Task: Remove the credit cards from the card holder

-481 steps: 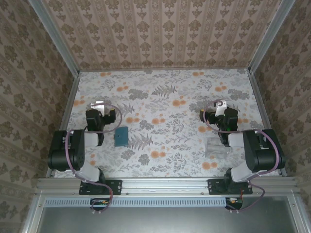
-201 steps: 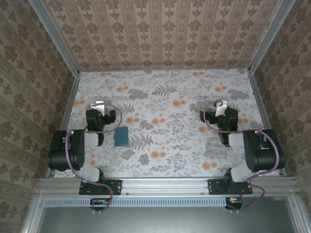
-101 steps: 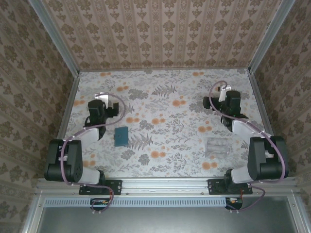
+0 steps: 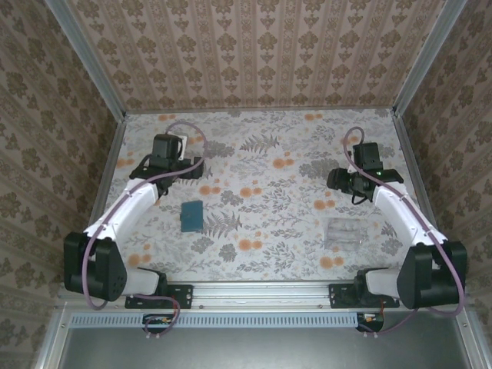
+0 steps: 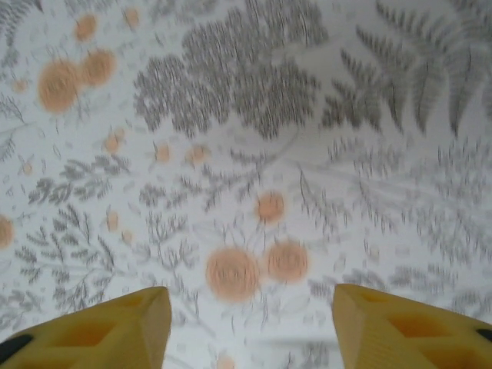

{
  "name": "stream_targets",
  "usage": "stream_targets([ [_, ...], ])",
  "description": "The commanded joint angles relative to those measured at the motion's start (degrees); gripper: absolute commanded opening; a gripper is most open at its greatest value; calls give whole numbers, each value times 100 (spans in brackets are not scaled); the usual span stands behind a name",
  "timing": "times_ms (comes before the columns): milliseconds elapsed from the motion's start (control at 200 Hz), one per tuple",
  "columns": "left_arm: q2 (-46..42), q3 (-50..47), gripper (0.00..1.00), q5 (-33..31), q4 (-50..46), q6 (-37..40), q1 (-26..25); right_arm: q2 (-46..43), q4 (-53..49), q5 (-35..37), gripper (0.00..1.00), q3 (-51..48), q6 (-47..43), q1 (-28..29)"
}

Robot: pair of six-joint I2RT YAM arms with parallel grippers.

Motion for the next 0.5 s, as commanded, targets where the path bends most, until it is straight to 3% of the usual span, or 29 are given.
stream_targets([
  [0, -278, 257, 99, 326, -1437, -358, 4, -278, -1181, -180, 57, 53, 425, 223],
  [355, -834, 256, 100, 247, -2319, 24, 345, -474, -2155, 900, 36, -132, 1143, 1489],
  [490, -880, 193, 100, 242, -2303, 86, 359, -377, -2092, 994, 34, -295, 1266, 1594],
])
